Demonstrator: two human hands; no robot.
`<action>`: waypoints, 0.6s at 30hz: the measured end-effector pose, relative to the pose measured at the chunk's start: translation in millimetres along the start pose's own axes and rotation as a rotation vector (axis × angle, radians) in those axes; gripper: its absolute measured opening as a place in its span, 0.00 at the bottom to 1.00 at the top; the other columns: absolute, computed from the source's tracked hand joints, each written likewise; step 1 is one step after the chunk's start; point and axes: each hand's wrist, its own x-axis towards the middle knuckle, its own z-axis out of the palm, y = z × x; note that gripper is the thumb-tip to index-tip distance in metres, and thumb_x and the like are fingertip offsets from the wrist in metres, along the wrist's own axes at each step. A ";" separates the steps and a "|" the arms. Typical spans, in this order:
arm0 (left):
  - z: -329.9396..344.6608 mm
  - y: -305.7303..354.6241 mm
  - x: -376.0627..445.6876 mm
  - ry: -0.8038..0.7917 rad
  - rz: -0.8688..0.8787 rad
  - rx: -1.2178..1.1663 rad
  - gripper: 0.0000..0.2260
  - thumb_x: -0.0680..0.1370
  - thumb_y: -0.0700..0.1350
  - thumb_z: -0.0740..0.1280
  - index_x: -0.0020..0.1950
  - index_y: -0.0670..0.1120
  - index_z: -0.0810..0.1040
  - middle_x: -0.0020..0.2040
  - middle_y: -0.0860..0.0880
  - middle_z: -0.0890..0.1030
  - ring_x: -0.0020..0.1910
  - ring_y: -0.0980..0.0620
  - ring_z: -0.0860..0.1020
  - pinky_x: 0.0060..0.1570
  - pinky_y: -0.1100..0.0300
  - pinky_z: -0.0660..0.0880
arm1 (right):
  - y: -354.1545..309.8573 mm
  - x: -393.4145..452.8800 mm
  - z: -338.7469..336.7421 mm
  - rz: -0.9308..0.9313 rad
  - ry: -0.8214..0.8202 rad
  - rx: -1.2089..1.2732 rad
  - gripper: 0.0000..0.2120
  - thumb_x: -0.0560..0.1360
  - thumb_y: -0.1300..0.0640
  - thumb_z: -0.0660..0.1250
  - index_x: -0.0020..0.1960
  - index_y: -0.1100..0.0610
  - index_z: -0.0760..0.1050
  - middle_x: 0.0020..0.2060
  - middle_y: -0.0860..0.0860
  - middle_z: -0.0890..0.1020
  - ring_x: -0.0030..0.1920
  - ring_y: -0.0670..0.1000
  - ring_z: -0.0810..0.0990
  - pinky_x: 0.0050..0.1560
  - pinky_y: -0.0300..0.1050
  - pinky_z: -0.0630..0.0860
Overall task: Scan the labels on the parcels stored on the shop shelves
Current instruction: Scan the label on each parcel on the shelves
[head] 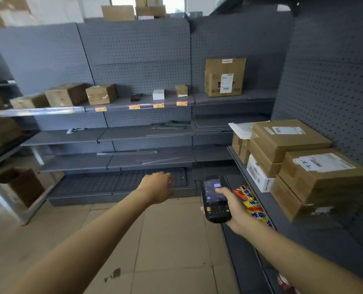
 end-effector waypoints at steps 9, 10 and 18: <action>-5.5 -55.3 149.9 -0.016 0.113 -0.022 0.17 0.78 0.51 0.61 0.65 0.46 0.72 0.63 0.45 0.77 0.60 0.43 0.76 0.55 0.51 0.72 | -32.6 118.4 52.4 -0.034 0.077 0.012 0.21 0.73 0.52 0.69 0.62 0.60 0.72 0.57 0.63 0.80 0.49 0.64 0.83 0.55 0.61 0.78; -3.1 -53.7 164.8 -0.021 0.136 -0.025 0.17 0.78 0.51 0.61 0.65 0.45 0.73 0.63 0.45 0.77 0.60 0.42 0.76 0.55 0.52 0.72 | -34.3 132.3 50.9 -0.029 0.094 -0.003 0.24 0.71 0.51 0.71 0.63 0.59 0.72 0.57 0.63 0.80 0.50 0.65 0.83 0.56 0.63 0.78; 14.2 -20.7 315.3 -0.052 0.276 -0.041 0.16 0.79 0.52 0.60 0.64 0.46 0.73 0.63 0.46 0.77 0.59 0.43 0.76 0.54 0.53 0.71 | -74.6 223.9 24.7 -0.051 0.208 -0.106 0.19 0.73 0.57 0.70 0.62 0.57 0.71 0.54 0.61 0.81 0.51 0.63 0.82 0.53 0.60 0.78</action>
